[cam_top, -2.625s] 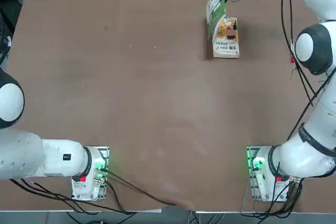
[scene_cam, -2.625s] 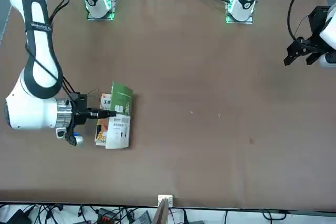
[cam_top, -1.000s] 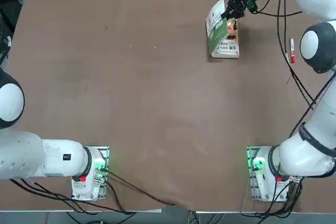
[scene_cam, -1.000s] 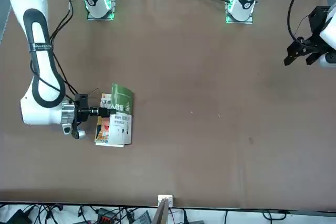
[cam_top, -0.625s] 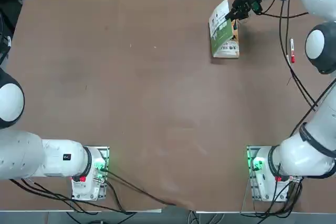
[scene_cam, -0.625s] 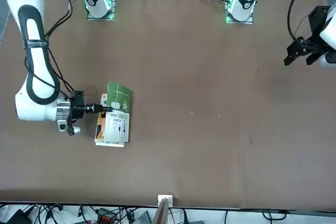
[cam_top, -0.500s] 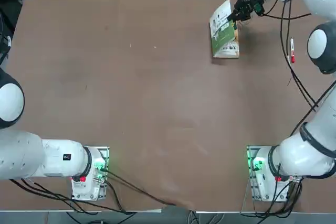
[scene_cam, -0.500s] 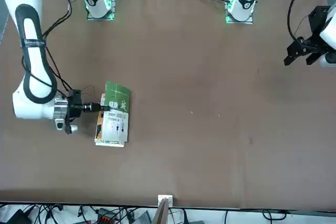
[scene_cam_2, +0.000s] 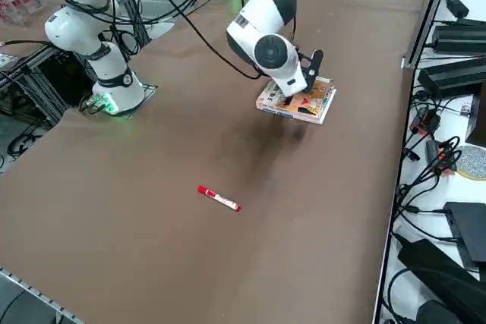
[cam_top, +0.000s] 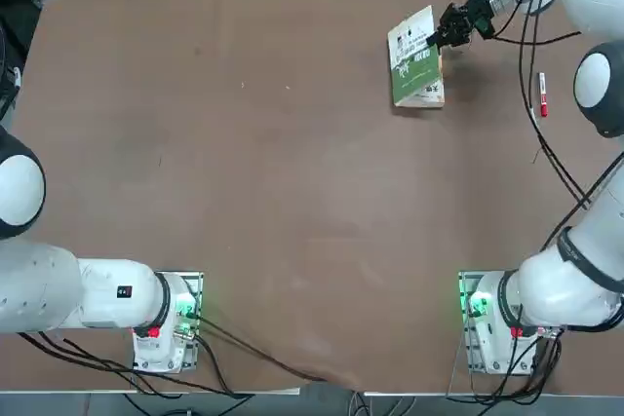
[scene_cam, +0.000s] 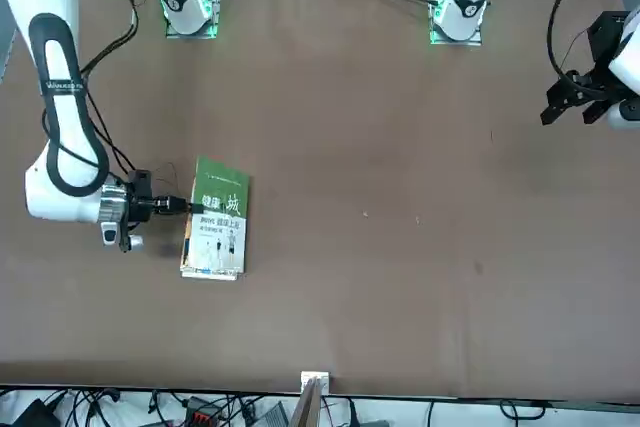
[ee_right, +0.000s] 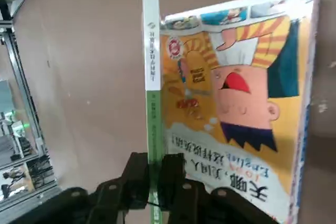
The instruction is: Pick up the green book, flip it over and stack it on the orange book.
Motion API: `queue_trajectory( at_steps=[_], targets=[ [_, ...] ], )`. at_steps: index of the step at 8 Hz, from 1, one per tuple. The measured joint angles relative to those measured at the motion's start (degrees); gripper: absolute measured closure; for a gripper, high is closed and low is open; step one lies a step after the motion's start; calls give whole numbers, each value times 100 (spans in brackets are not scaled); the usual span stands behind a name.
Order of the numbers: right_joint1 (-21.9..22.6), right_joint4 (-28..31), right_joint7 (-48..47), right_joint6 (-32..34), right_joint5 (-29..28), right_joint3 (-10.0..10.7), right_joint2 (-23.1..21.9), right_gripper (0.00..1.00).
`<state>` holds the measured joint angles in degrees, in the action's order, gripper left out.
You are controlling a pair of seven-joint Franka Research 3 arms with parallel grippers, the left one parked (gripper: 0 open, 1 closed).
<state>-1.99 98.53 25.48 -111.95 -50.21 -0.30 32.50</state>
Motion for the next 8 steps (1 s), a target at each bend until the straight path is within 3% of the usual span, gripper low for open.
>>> queue_trajectory(
  at_steps=[4,8],
  targets=[
    [-44,275,40,-575,0,15,7,89],
    [-58,487,41,-698,-2,15,6,89]
  ],
)
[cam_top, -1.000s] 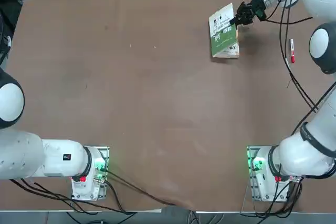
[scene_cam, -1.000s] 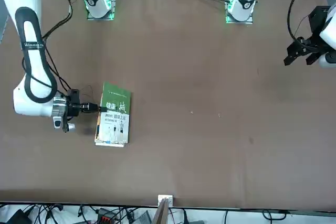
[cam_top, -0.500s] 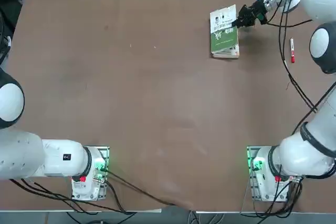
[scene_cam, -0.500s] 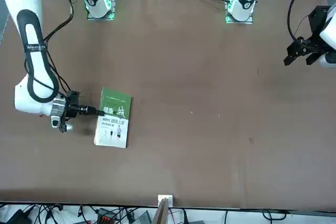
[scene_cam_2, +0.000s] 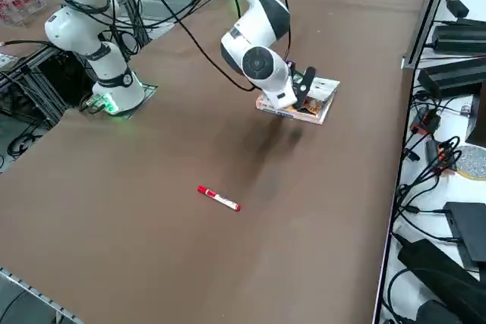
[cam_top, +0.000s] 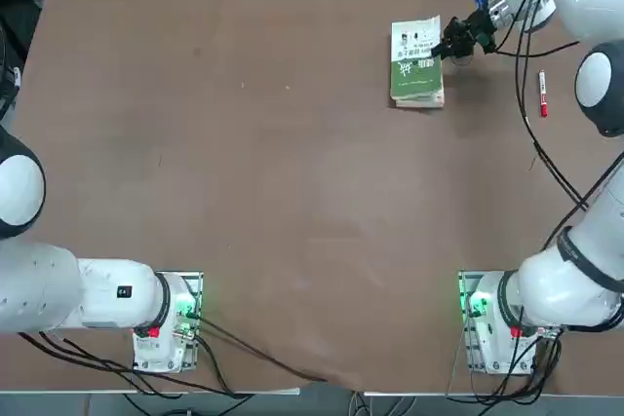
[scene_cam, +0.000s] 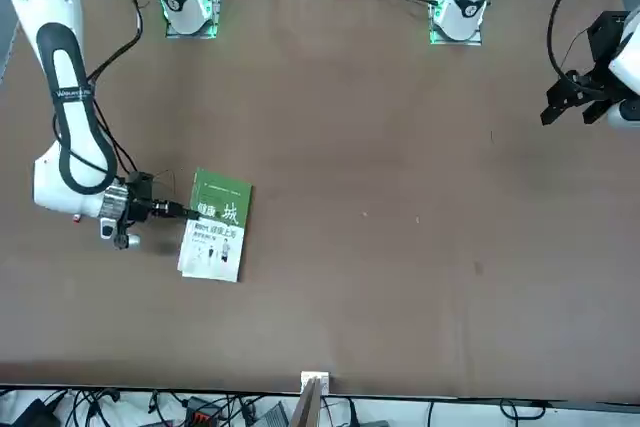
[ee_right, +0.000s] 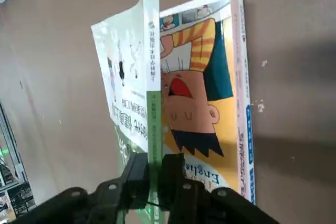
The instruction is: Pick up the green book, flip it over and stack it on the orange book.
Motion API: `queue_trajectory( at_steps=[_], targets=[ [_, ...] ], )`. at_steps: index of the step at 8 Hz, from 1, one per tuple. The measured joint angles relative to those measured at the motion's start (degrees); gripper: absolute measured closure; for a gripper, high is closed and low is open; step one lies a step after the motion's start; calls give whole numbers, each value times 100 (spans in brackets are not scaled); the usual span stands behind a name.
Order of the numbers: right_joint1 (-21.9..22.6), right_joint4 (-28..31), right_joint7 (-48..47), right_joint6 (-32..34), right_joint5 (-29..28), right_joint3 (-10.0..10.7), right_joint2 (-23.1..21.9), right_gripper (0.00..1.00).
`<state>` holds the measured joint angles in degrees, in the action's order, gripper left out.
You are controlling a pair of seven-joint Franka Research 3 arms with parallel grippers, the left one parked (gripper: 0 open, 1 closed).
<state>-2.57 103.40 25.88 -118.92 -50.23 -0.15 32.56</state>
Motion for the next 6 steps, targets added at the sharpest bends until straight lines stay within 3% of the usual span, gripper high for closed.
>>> queue_trajectory(
  at_steps=[6],
  targets=[
    [-128,112,33,-21,0,3,18,89]
  ],
)
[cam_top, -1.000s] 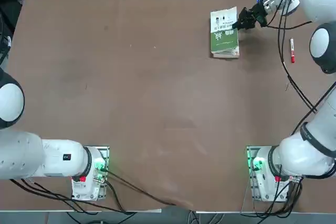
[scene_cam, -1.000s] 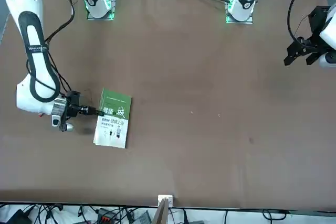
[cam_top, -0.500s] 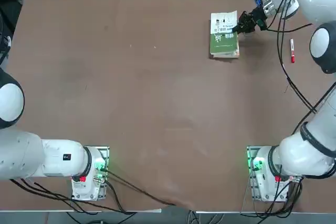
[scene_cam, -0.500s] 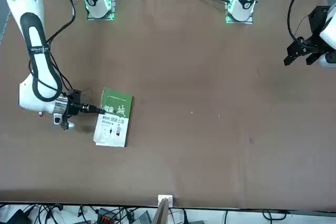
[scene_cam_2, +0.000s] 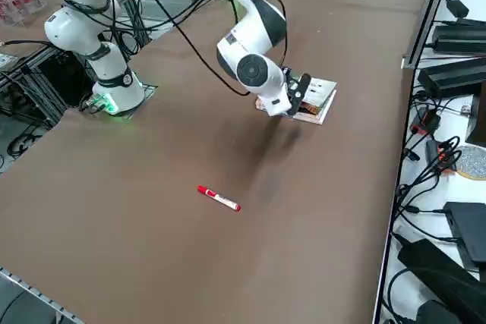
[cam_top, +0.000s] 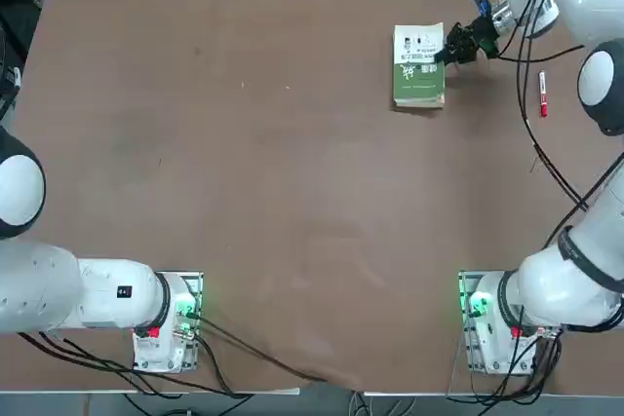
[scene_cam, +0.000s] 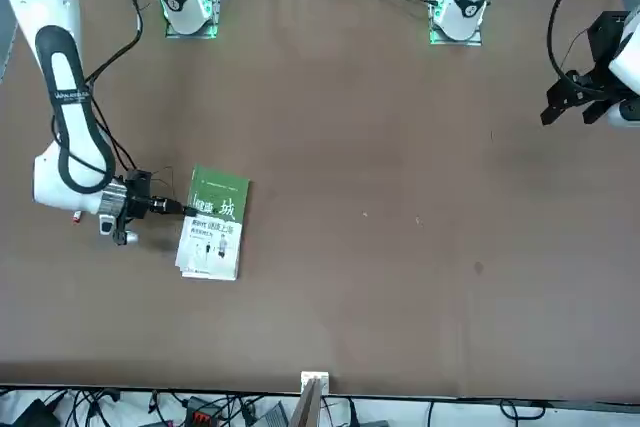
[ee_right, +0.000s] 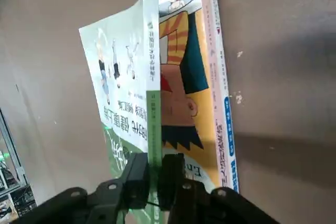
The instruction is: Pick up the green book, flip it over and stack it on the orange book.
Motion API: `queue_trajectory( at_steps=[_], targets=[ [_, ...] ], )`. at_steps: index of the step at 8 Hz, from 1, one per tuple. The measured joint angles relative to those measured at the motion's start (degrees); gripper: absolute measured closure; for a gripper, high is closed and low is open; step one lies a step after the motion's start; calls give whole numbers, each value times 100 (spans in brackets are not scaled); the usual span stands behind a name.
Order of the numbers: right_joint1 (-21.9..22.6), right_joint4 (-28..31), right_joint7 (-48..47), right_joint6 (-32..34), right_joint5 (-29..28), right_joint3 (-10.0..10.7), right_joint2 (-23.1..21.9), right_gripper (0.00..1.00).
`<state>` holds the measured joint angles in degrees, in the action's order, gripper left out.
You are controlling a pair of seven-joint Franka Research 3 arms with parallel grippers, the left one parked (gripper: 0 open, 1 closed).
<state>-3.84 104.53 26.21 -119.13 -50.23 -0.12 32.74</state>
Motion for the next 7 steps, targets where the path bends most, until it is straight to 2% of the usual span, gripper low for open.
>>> queue_trajectory(
  at_steps=[2,3,6,7],
  targets=[
    [1,-1,12,-26,0,-1,36,86],
    [1,-1,24,-39,0,-2,59,72],
    [17,-45,50,-62,0,-10,70,15],
    [19,-102,52,-62,0,-16,68,1]
  ],
)
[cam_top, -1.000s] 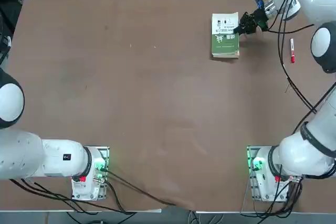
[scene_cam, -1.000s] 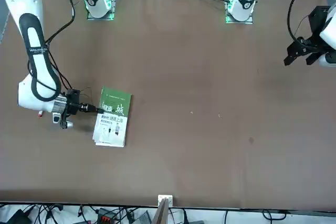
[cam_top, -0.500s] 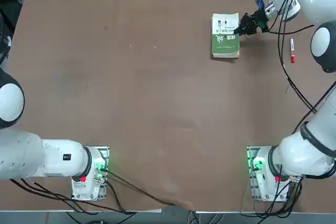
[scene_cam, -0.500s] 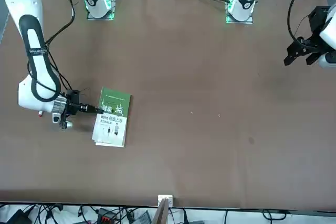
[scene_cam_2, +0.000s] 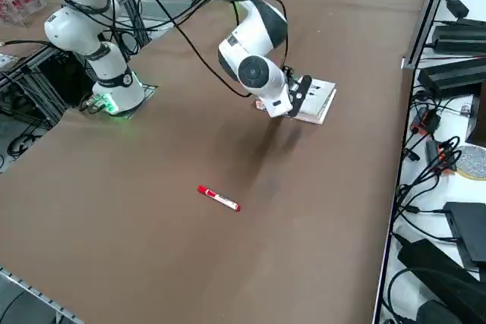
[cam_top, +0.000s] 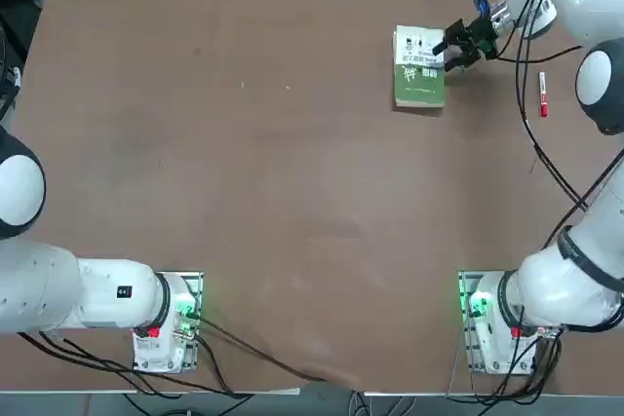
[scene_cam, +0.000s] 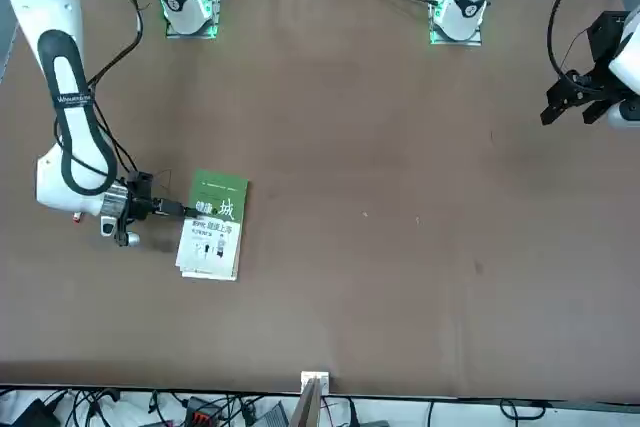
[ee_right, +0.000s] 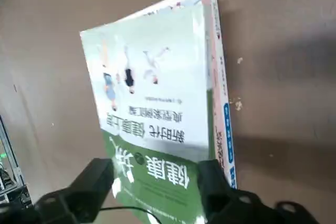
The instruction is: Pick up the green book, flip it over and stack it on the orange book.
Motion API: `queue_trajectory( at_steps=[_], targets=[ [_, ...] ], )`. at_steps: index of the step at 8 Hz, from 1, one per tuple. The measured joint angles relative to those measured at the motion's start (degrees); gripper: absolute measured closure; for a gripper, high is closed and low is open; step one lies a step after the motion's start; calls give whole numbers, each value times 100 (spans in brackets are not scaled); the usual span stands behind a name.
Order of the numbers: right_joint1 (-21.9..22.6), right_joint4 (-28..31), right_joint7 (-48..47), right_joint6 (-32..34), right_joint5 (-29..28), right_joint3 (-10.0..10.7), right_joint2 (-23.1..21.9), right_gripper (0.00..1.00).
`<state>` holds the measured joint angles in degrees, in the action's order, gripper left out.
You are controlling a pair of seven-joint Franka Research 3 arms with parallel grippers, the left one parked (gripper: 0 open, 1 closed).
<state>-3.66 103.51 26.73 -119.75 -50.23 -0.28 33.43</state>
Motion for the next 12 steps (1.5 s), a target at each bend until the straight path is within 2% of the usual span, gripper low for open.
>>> queue_trajectory(
  at_steps=[1,3,5,8,10,12],
  targets=[
    [0,-85,10,-1,126,-1,-3,0],
    [-2,-420,-59,-6,793,-1,-30,0],
    [6,-836,-589,-5,1563,-26,-187,0],
    [82,-1349,-1685,84,2921,-96,-670,0],
    [98,-1840,-2142,760,3814,-113,-951,0],
    [91,-2460,-2259,1768,4455,-84,-1099,0]
  ],
)
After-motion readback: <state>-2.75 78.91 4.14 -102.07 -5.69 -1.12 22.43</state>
